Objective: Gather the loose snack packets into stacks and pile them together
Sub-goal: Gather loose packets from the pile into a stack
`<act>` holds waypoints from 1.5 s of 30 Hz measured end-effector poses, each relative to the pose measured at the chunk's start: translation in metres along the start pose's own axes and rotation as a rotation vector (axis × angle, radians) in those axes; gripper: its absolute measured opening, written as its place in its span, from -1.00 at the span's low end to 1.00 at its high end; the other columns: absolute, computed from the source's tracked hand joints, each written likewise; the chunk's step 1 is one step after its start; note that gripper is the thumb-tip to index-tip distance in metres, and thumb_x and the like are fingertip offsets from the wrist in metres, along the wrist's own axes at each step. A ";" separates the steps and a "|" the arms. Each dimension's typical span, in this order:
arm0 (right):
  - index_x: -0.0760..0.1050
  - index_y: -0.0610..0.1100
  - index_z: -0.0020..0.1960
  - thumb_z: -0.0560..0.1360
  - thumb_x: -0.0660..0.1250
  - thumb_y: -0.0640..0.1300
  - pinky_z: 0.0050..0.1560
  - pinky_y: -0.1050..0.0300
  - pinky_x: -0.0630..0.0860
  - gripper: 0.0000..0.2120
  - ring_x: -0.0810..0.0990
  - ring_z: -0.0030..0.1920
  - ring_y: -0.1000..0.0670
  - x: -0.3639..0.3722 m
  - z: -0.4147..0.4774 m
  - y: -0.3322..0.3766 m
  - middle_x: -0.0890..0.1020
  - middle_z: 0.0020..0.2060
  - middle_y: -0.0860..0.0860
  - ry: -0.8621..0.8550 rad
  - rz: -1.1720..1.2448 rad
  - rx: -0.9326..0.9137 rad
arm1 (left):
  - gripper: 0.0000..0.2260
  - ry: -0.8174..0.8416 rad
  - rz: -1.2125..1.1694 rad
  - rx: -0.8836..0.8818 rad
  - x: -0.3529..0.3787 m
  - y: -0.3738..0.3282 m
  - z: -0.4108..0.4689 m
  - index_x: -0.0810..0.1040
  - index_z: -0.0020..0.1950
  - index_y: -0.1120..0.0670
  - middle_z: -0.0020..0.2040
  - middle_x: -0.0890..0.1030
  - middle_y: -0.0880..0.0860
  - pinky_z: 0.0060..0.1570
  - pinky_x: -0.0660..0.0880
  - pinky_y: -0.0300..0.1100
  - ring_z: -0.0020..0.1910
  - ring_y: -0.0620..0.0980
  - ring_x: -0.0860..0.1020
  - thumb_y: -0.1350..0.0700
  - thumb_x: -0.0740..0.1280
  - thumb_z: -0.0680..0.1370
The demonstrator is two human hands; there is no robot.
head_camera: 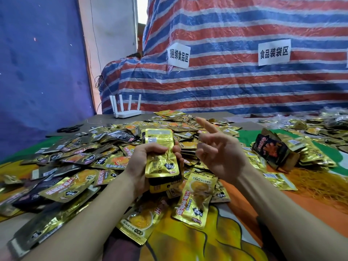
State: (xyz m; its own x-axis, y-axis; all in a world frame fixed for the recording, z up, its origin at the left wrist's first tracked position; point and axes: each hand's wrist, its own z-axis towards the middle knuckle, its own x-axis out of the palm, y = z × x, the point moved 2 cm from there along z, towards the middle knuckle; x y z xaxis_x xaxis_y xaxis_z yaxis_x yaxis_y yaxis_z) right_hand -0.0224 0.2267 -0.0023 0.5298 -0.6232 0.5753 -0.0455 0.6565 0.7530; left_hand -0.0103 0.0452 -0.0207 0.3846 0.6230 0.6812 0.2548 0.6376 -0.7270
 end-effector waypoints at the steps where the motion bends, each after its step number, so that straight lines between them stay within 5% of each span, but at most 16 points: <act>1: 0.68 -0.08 0.18 0.47 0.25 -0.29 -0.34 0.15 0.61 -0.63 0.41 -0.52 0.10 0.001 0.000 -0.002 0.63 -0.30 -0.04 0.017 -0.085 0.016 | -0.71 -0.005 0.026 -0.001 0.000 0.001 0.000 0.58 0.03 0.33 -0.16 0.59 0.18 -0.08 0.64 -0.01 -0.24 0.11 0.62 0.30 0.28 0.35; 4: 0.63 -0.01 0.25 0.48 0.36 -0.26 -0.28 0.10 0.66 -0.62 0.61 -0.39 0.00 0.001 0.000 -0.007 0.72 0.01 -0.20 -0.042 -0.421 0.006 | -0.77 -0.144 0.220 0.001 -0.001 0.003 0.002 0.66 -0.07 0.29 -0.18 0.64 0.20 -0.24 0.64 0.00 -0.27 0.15 0.65 0.29 0.29 0.35; 7: 0.59 -0.04 0.31 0.54 0.41 -0.26 -0.26 0.06 0.68 -0.64 0.73 -0.21 -0.13 -0.003 -0.001 -0.008 0.74 0.00 -0.18 -0.169 -0.635 -0.082 | -0.75 -0.327 0.307 0.108 -0.003 0.003 0.005 0.69 -0.02 0.24 -0.16 0.66 0.18 -0.32 0.63 -0.06 -0.29 0.12 0.66 0.32 0.21 0.48; 12: 0.63 0.03 0.24 0.29 0.59 -0.07 -0.20 -0.06 0.70 -0.48 0.75 0.00 -0.12 0.000 -0.005 -0.022 0.73 0.05 -0.10 -0.208 -0.677 -0.013 | -0.85 -0.589 0.271 0.411 -0.005 -0.005 0.005 0.68 -0.01 0.21 -0.17 0.69 0.15 -0.23 0.60 -0.03 -0.23 0.15 0.65 0.30 0.33 0.50; 16: 0.65 0.15 0.23 0.33 0.63 -0.06 -0.08 -0.03 0.69 -0.51 0.74 0.01 -0.04 0.016 -0.004 -0.046 0.63 0.14 -0.08 -0.141 -0.722 -0.018 | -0.91 -0.689 0.170 0.545 -0.003 -0.011 0.003 0.64 -0.01 0.25 -0.28 0.65 0.14 -0.42 0.59 -0.07 -0.36 0.13 0.64 0.27 0.40 0.51; 21: 0.61 0.23 0.25 0.29 0.62 -0.04 0.07 0.01 0.67 -0.44 0.71 -0.07 0.07 0.034 -0.001 -0.062 0.58 0.05 0.07 -0.120 -0.756 -0.140 | -0.68 -0.656 0.105 0.561 0.006 -0.012 -0.001 0.56 0.22 0.34 0.03 0.65 0.36 -0.09 0.64 0.25 -0.19 0.22 0.67 0.21 0.42 0.52; 24: 0.57 0.26 0.30 0.33 0.61 -0.07 0.22 0.11 0.52 -0.42 0.61 0.12 0.19 0.035 -0.001 -0.062 0.64 0.09 0.26 -0.150 -0.887 -0.247 | -0.82 -0.588 0.117 0.490 0.011 -0.005 -0.002 0.67 0.01 0.25 -0.07 0.69 0.25 -0.15 0.66 0.11 -0.20 0.19 0.70 0.14 0.42 0.55; 27: 0.58 0.12 0.33 0.34 0.61 -0.21 0.31 0.14 0.46 -0.39 0.54 0.27 0.24 0.034 -0.001 -0.059 0.64 0.21 0.24 -0.168 -0.847 -0.335 | -0.78 -0.438 0.069 0.415 0.015 0.002 -0.001 0.64 0.11 0.24 0.05 0.68 0.23 0.00 0.65 0.08 0.03 0.22 0.69 0.11 0.35 0.59; 32: 0.57 0.03 0.33 0.23 0.59 -0.16 0.09 0.52 0.42 -0.33 0.53 0.19 0.38 0.031 -0.001 -0.056 0.63 0.21 0.20 -0.151 -0.889 -0.415 | -0.69 -0.312 0.056 0.361 0.012 0.004 0.003 0.77 -0.16 0.14 -0.07 0.73 0.15 -0.24 0.65 -0.11 -0.10 0.09 0.72 0.07 0.28 0.61; 37: 0.69 -0.11 0.15 0.32 0.42 -0.12 0.22 0.04 0.57 -0.60 0.60 0.25 0.06 0.026 0.004 -0.052 0.67 0.18 0.03 -0.144 -0.709 -0.377 | -0.66 -0.298 0.151 0.308 0.012 0.004 0.005 0.71 0.12 0.11 0.07 0.71 0.15 -0.13 0.66 -0.05 -0.07 0.07 0.71 0.01 0.17 0.64; 40: 0.72 -0.10 0.01 0.34 0.32 -0.16 0.07 0.13 0.61 -0.70 0.66 0.13 0.08 0.023 0.004 -0.046 0.73 0.05 0.04 -0.226 -0.681 -0.455 | -0.65 -0.278 0.126 0.270 0.012 0.004 0.004 0.68 0.20 0.11 0.22 0.66 0.20 0.12 0.60 0.08 0.17 0.18 0.64 -0.01 0.19 0.63; 43: 0.63 -0.04 -0.04 0.35 0.39 -0.04 -0.05 0.08 0.58 -0.79 0.67 0.00 0.08 0.015 0.005 -0.038 0.71 -0.05 0.06 -0.345 -0.703 -0.413 | -0.65 -0.275 0.180 0.295 0.010 0.004 0.005 0.73 0.09 0.03 0.15 0.69 0.16 -0.06 0.59 0.03 0.02 0.14 0.68 -0.03 0.17 0.64; 45: 0.58 -0.03 0.08 0.31 0.48 0.16 0.04 -0.11 0.64 -0.58 0.67 0.06 0.05 0.012 0.007 -0.039 0.70 0.03 0.03 -0.359 -0.738 -0.213 | -0.65 -0.278 0.198 0.302 0.008 0.005 0.006 0.76 -0.07 0.01 0.05 0.72 0.14 -0.05 0.60 0.05 -0.08 0.11 0.71 -0.04 0.19 0.63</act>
State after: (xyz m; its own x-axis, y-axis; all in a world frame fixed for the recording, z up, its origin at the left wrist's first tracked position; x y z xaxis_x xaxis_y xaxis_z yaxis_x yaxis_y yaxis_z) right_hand -0.0206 0.1906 -0.0228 0.0586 -0.9969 0.0533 0.3861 0.0719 0.9196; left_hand -0.0112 0.0555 -0.0187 0.1370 0.8181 0.5586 -0.0859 0.5716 -0.8160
